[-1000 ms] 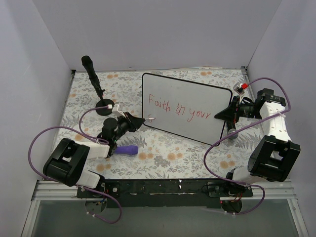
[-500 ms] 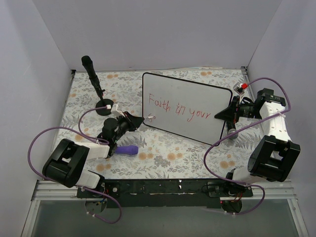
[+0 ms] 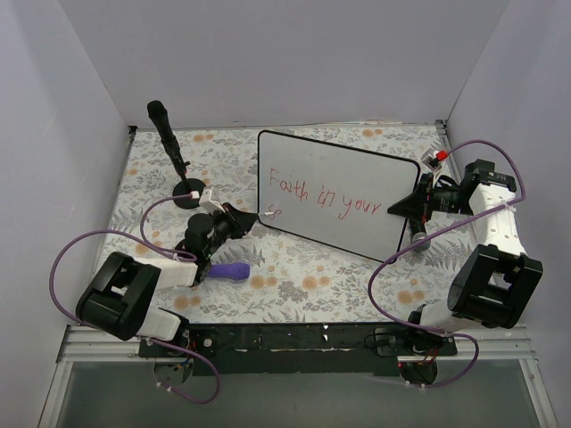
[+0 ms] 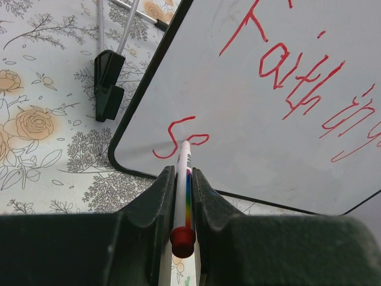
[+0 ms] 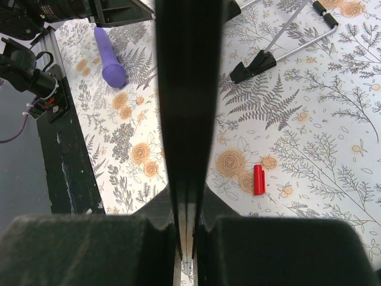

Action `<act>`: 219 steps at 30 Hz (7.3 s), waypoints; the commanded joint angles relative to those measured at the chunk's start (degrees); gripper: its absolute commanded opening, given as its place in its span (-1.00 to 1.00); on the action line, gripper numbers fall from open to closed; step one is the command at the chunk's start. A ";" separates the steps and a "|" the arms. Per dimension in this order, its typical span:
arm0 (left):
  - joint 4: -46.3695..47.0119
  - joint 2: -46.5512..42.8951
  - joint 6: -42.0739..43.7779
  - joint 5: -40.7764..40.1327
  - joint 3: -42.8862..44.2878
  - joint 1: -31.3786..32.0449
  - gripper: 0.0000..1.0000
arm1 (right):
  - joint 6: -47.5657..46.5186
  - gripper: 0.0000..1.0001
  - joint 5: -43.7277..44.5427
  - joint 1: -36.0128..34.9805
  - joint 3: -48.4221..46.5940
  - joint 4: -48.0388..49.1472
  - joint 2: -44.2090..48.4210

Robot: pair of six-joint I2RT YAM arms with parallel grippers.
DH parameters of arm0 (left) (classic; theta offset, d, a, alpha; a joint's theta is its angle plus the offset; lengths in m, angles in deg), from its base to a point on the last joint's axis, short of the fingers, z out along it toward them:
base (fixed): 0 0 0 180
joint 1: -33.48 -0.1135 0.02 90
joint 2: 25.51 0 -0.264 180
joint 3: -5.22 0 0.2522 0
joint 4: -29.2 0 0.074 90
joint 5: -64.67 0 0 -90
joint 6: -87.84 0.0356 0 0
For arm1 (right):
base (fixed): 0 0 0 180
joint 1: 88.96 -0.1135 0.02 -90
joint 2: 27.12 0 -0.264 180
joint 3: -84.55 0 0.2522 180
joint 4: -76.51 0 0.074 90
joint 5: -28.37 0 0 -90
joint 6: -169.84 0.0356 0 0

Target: Write a sentence on the whiteboard

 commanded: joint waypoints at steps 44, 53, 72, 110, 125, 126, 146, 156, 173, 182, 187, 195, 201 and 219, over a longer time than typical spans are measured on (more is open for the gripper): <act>-0.31 0.45 -1.04 7.77 7.86 -0.13 -1.00 | -1.79 -0.97 2.76 -0.69 0.40 0.32 1.92; -3.13 0.72 0.80 7.16 6.11 -0.13 -1.00 | -1.79 -0.97 2.67 -0.69 0.40 0.32 1.75; -5.94 0.63 1.69 8.74 2.06 0.04 -1.00 | -1.71 -0.97 2.50 -0.69 0.22 0.15 1.92; -12.53 -17.03 1.77 14.28 -0.39 0.92 -1.00 | -1.09 -0.97 2.41 -0.69 0.75 0.76 2.71; -9.20 -17.92 2.21 11.64 -1.72 1.45 -1.00 | -1.00 -0.97 2.50 -0.95 1.36 1.38 2.45; -8.76 -16.61 2.21 11.64 -1.11 1.62 -1.00 | -1.00 -0.97 2.50 -1.04 1.28 1.29 2.36; -4.27 -2.09 3.88 8.13 8.30 5.23 -1.00 | -0.83 -0.97 2.76 -1.13 1.28 1.47 2.45; -4.88 -0.42 3.97 4.70 9.27 5.23 -1.00 | -0.74 -0.97 2.85 -1.13 1.36 1.64 2.45; -9.28 -2.71 6.43 1.62 6.29 5.23 -1.00 | -0.74 -0.97 2.85 -1.22 1.45 1.55 2.45; -10.95 -2.80 7.40 3.20 5.41 5.23 -1.00 | -0.74 -0.97 2.85 -1.22 1.19 1.47 2.45; -11.04 -1.22 7.31 6.27 5.58 5.23 -1.00 | -0.74 -0.97 2.76 -1.13 1.19 1.38 2.45; -12.70 1.86 7.05 7.95 6.46 5.32 -1.00 | -0.74 -0.97 2.76 -1.13 1.10 1.47 2.54; -14.20 1.43 7.22 6.90 5.93 5.23 -1.00 | -0.74 -0.97 2.76 -1.22 1.10 1.29 2.63; -15.52 -6.05 7.57 2.68 6.81 5.23 -1.00 | -0.74 -0.97 2.67 -1.22 1.19 1.38 2.71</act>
